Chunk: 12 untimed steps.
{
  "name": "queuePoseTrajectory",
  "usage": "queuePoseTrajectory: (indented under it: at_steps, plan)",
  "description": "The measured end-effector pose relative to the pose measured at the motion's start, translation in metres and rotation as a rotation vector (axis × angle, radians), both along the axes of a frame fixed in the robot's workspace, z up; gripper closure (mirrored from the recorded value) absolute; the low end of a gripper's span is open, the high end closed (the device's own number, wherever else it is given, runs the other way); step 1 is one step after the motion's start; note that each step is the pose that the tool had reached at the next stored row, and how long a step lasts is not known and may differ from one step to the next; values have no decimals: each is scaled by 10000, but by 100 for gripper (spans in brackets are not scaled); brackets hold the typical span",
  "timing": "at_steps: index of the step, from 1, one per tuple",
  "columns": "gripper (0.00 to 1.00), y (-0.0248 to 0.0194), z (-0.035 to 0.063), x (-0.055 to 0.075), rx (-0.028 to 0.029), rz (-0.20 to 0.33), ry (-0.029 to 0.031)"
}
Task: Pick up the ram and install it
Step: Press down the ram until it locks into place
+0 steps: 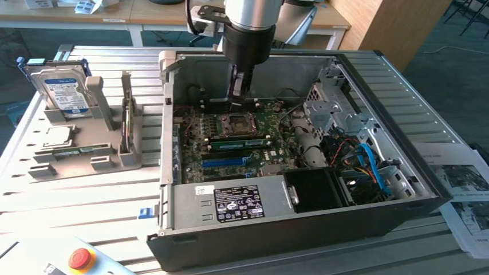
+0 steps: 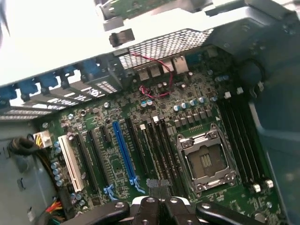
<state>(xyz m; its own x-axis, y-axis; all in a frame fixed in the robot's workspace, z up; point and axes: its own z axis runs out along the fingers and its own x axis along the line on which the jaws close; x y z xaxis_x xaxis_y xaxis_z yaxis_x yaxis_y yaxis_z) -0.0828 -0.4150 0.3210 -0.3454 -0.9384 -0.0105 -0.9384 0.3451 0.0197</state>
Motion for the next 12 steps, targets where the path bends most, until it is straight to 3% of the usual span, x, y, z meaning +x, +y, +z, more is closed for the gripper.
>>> queuePoseTrajectory:
  at_steps: [12]
  plan:
    - [90, 0, 0, 0, 0, -2174, 0]
